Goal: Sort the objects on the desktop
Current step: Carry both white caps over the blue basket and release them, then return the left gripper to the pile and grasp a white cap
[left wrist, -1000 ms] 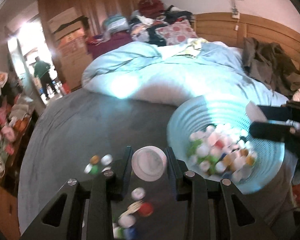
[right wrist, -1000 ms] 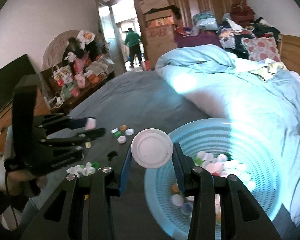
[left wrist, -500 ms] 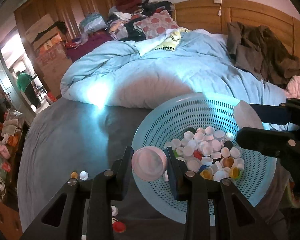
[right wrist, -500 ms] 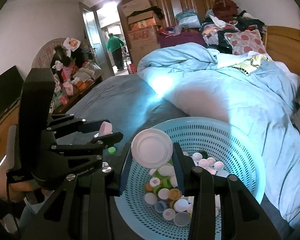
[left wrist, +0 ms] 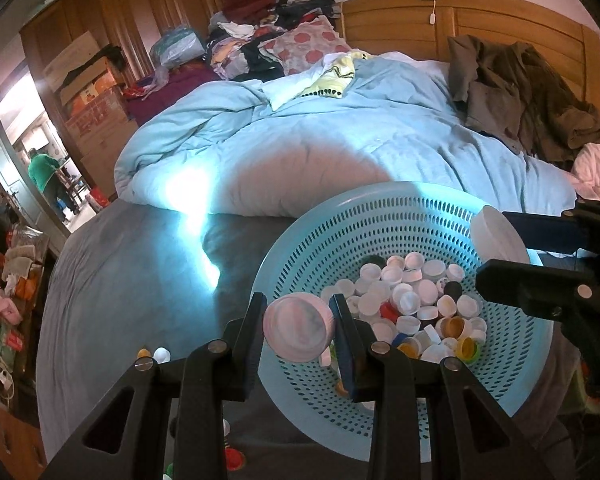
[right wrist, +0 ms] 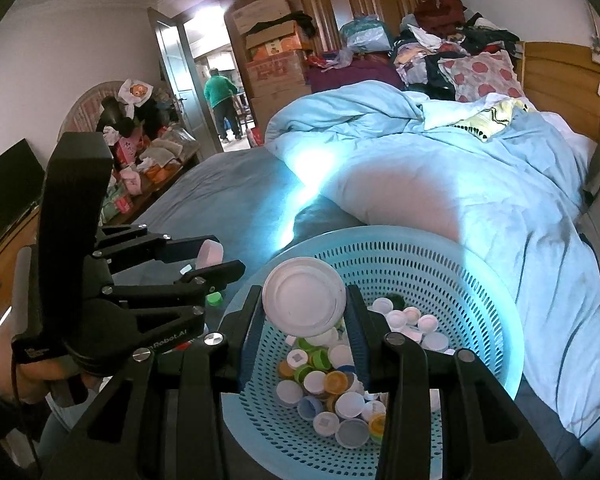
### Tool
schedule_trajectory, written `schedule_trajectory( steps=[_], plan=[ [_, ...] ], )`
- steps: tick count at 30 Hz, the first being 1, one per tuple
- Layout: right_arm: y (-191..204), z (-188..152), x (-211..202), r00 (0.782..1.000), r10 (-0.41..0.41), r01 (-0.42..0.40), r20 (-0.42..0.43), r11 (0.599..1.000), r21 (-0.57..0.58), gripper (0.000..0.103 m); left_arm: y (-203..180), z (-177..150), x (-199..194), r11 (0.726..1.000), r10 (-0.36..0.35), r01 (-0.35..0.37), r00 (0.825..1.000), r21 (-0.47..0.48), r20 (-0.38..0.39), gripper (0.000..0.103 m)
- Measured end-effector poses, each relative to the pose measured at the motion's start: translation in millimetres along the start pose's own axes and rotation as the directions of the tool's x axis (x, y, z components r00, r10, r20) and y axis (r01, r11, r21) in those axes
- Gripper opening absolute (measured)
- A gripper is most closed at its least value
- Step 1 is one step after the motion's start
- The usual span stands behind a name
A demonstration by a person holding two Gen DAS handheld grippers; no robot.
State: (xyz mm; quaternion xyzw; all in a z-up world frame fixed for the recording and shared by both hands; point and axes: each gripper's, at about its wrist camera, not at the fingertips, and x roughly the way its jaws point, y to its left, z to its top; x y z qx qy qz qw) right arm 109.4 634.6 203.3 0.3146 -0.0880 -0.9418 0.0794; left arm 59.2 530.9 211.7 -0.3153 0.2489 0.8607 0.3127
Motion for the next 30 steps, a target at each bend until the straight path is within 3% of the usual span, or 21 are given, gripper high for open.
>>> schedule_trajectory(
  steps=[12,13,14,15,16,17,23,26,30],
  plan=[
    [-3,-1,4,1.000,0.000,0.000,-0.017,1.000,0.004,0.035,-1,0,2,1.000,-0.007,0.007,1.000,-0.001,-0.011,0.035],
    [-4,-1,6,1.000,-0.001,0.001,-0.027,1.000,0.003,0.036,-1,0,3,1.000,-0.018,0.018,1.000,-0.002,-0.018,0.039],
    [-3,-2,6,0.999,-0.007,0.007,-0.032,1.000,0.004,0.043,-1,0,4,1.000,-0.020,0.020,1.000,-0.001,-0.023,0.063],
    [-3,-2,6,0.999,-0.014,0.015,-0.029,1.000,0.003,0.052,-1,-2,2,1.000,0.000,0.000,1.000,-0.001,-0.008,0.079],
    [-3,-2,3,1.000,-0.017,0.017,-0.019,1.000,0.003,0.071,0,-3,-2,1.000,0.028,-0.028,1.000,-0.007,0.014,0.100],
    [-3,-3,1,1.000,-0.018,0.018,-0.010,1.000,0.004,0.077,1,-3,-4,0.999,0.047,-0.047,0.998,-0.012,0.030,0.103],
    [2,-6,-7,1.000,-0.002,0.002,0.001,1.000,0.026,0.077,16,-11,-16,0.997,0.066,-0.064,0.997,-0.037,0.050,0.103],
    [10,-25,-10,0.999,0.037,-0.037,0.002,0.998,0.041,0.077,32,-30,-33,0.997,0.032,-0.025,0.996,-0.073,0.088,0.103],
    [31,-73,-9,0.994,0.101,-0.101,-0.033,0.995,0.025,0.077,81,-100,-63,0.984,0.038,-0.011,0.988,-0.177,0.152,0.103]
  ],
)
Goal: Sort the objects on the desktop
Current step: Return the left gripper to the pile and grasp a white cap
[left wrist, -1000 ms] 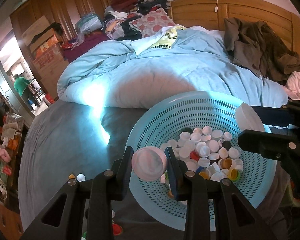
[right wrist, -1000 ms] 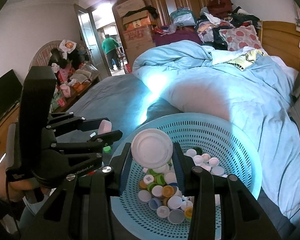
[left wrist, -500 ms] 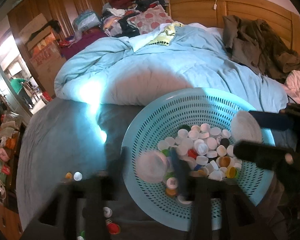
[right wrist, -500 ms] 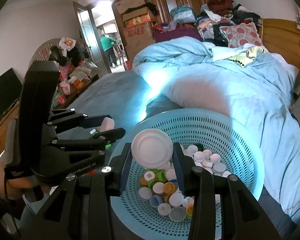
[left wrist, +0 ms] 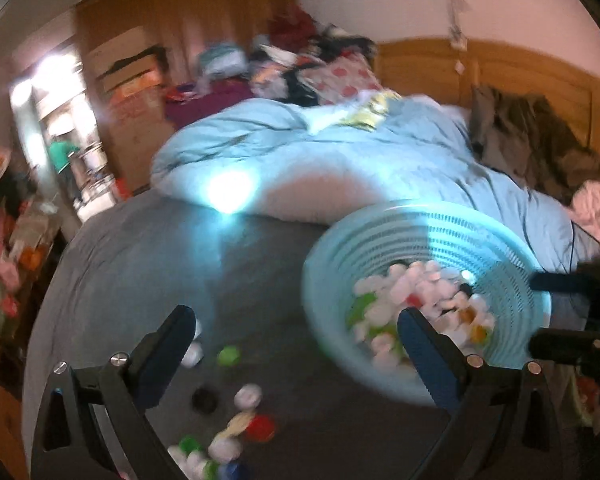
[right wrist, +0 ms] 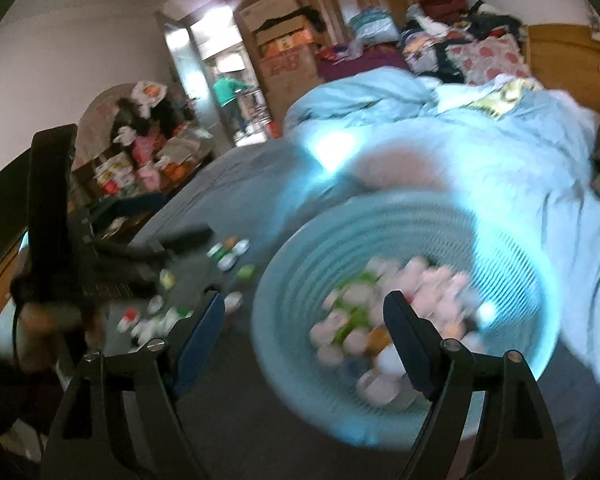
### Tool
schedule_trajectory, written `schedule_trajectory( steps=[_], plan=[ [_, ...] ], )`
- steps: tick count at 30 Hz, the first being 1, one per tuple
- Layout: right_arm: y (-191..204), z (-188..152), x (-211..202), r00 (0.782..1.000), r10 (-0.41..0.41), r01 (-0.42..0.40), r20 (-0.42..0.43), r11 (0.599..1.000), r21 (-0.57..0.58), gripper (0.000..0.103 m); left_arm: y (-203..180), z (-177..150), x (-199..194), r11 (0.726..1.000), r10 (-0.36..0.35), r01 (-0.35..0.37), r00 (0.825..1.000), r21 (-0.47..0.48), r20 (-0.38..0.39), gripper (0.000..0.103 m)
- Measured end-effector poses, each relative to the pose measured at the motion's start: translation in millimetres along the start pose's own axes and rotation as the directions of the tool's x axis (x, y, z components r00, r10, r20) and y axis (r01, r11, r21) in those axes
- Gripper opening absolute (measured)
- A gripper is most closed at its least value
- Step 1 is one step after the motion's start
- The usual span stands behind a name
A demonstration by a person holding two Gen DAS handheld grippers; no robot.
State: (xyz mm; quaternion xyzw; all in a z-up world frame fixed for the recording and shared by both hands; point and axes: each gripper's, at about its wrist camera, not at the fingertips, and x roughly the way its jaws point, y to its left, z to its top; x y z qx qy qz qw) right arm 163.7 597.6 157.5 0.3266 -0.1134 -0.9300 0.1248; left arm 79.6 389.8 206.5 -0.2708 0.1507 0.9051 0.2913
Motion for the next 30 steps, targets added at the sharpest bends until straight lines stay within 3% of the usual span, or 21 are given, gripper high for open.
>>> schedule_trajectory(
  steps=[5,9,12,14,19,22,24,25,28,30],
  plan=[
    [28,-63,25,0.990,0.074,-0.074,-0.124,0.997,0.003,0.077,104,-109,-31,0.970,0.087,-0.097,0.995,-0.221,-0.057,0.103],
    [51,-94,44,0.969,0.121,-0.124,-0.213,0.992,0.000,0.077,191,-207,-48,0.889,0.190,-0.257,0.960,-0.379,-0.204,0.094],
    [57,-105,56,0.960,0.120,-0.124,-0.252,0.992,0.002,0.077,232,-255,-47,0.845,0.222,-0.330,0.932,-0.421,-0.287,0.088],
    [59,-109,65,0.954,0.112,-0.113,-0.280,0.993,0.012,0.077,240,-270,-41,0.851,0.183,-0.300,0.938,-0.431,-0.293,0.087],
    [70,-115,72,0.947,0.084,-0.087,-0.311,0.996,0.005,0.077,238,-269,-9,0.910,0.091,-0.185,0.962,-0.370,-0.258,0.085],
    [81,-113,76,0.943,0.074,-0.081,-0.323,0.997,-0.009,0.077,240,-265,13,0.927,0.043,-0.143,0.959,-0.347,-0.281,0.077],
    [87,-112,79,0.942,0.070,-0.080,-0.329,0.997,-0.018,0.077,240,-258,18,0.930,0.035,-0.138,0.956,-0.341,-0.291,0.077],
    [90,-112,81,0.941,0.071,-0.083,-0.332,0.996,-0.022,0.077,238,-253,19,0.933,0.032,-0.134,0.956,-0.335,-0.292,0.070],
    [101,-110,89,0.936,0.069,-0.089,-0.345,0.995,-0.042,0.077,242,-250,20,0.934,0.038,-0.139,0.955,-0.329,-0.296,0.033],
    [110,-104,92,0.939,0.069,-0.093,-0.338,0.994,-0.057,0.076,246,-253,15,0.924,0.048,-0.153,0.955,-0.350,-0.292,0.033]
  ],
)
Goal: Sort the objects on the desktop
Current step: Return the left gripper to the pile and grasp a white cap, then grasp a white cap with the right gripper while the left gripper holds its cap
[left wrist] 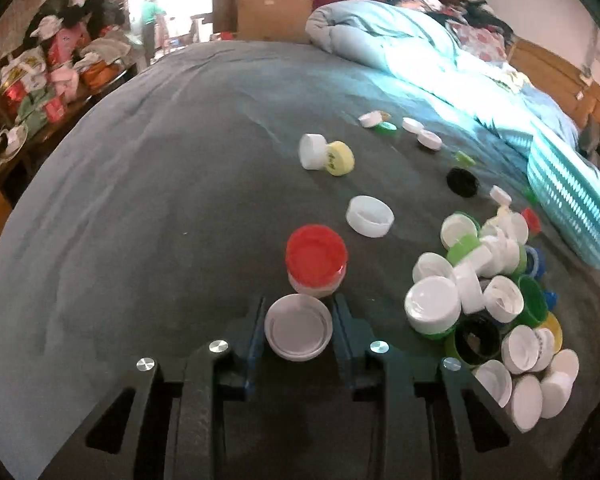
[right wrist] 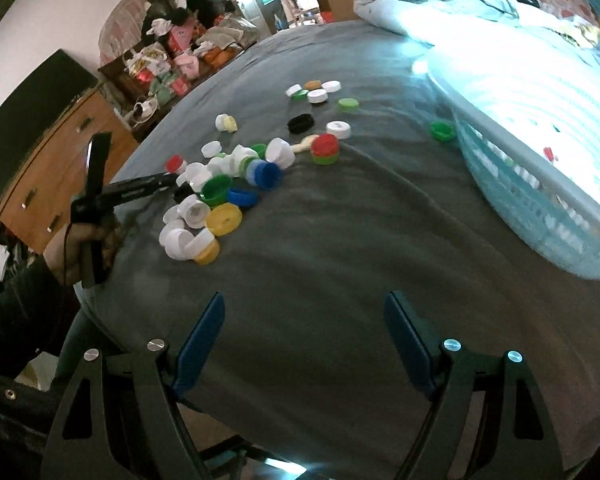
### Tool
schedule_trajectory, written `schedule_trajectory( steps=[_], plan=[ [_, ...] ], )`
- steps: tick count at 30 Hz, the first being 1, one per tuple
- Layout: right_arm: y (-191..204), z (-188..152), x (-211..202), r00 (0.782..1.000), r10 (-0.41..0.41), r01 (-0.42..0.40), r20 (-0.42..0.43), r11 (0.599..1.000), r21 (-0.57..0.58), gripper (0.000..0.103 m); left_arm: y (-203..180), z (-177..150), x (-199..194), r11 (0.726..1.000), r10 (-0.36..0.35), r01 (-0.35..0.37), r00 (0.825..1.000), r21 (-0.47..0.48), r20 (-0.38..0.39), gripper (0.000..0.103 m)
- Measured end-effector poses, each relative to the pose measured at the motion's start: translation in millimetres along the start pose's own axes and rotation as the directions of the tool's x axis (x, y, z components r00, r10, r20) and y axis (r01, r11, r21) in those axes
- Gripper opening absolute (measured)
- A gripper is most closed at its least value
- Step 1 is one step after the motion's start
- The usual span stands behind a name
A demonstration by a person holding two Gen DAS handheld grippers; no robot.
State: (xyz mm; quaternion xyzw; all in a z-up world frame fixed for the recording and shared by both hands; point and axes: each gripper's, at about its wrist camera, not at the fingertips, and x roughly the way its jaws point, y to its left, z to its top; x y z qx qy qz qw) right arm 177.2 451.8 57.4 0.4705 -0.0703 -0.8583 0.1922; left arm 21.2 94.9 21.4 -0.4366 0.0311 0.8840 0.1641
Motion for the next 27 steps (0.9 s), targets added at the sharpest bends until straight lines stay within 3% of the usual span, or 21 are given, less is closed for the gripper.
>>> schedule_trajectory(
  steps=[7,10,13,18,27],
  plan=[
    [55,81,33,0.998,0.044,-0.034,0.053,0.986,-0.163,0.073,21,-10,-4,0.994,-0.011,0.016,0.999,-0.107,0.046,0.033],
    [83,123,77,0.998,0.054,-0.050,0.009,0.966,-0.254,0.066,23,-10,-2,0.993,-0.014,0.020,0.999,-0.118,0.049,0.033],
    [106,149,128,0.994,0.063,-0.088,-0.087,0.942,-0.323,0.061,23,-11,-1,0.993,-0.013,0.019,0.999,-0.115,0.053,0.033],
    [129,167,193,0.980,0.044,-0.113,-0.194,0.927,-0.359,0.059,24,-12,-1,0.993,-0.018,0.025,0.998,-0.118,0.060,0.033],
    [148,177,255,0.963,-0.010,-0.090,-0.268,0.929,-0.359,0.049,28,-12,1,0.990,-0.039,0.047,0.997,-0.136,0.059,0.033]
  ],
)
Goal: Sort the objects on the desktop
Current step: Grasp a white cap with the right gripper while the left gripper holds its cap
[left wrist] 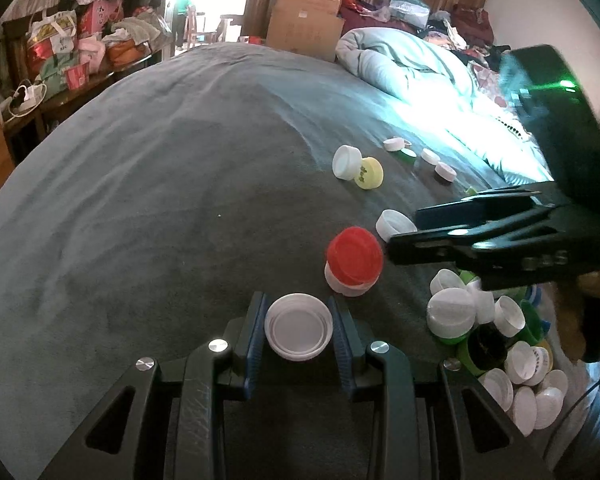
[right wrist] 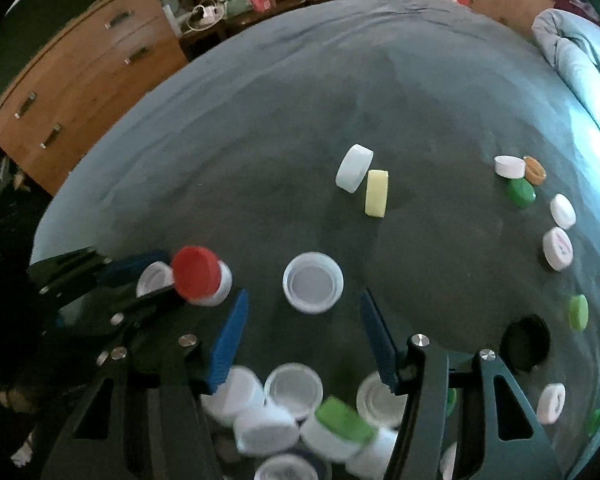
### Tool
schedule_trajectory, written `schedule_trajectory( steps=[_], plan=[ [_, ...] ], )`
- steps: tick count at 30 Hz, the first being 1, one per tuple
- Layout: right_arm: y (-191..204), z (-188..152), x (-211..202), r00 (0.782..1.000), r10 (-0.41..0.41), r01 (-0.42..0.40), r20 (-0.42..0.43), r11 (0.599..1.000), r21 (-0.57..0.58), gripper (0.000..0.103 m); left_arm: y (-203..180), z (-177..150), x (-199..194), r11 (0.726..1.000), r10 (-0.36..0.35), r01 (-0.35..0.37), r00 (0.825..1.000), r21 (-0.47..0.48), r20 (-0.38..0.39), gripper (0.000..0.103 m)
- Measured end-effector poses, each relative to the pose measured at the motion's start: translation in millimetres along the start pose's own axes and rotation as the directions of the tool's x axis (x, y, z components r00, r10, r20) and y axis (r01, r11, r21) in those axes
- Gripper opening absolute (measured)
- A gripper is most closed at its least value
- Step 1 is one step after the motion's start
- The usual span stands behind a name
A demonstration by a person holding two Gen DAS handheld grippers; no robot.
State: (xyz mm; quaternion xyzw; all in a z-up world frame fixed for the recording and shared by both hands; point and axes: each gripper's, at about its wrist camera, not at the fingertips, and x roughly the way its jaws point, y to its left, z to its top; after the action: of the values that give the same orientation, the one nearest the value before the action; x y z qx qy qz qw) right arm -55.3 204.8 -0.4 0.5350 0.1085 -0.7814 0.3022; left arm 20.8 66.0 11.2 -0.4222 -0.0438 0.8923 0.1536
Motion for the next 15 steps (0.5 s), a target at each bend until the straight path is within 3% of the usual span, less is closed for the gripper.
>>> schedule_trajectory(
  steps=[1,3,5,9,15],
  plan=[
    [0,1,4,1.000,-0.007,0.007,-0.010,1.000,0.002,0.040,0,0,0,1.000,0.002,-0.002,1.000,0.002,0.000,0.033],
    [2,1,8,1.000,-0.015,0.015,-0.008,1.000,-0.003,0.038,-1,0,1,1.000,0.008,-0.008,1.000,0.004,-0.002,0.033],
    [5,-1,3,1.000,-0.026,0.026,0.005,1.000,-0.010,0.027,-4,1,1,1.000,0.018,-0.018,1.000,0.011,-0.003,0.033],
    [15,-11,-37,0.993,-0.029,0.031,0.114,0.999,-0.012,0.027,-6,1,-1,0.999,0.044,-0.044,0.999,0.017,-0.003,0.033],
    [21,-42,-115,0.967,-0.062,0.064,0.249,0.998,0.002,0.027,-10,4,-13,0.995,0.102,-0.102,0.995,-0.007,-0.013,0.033]
  ],
)
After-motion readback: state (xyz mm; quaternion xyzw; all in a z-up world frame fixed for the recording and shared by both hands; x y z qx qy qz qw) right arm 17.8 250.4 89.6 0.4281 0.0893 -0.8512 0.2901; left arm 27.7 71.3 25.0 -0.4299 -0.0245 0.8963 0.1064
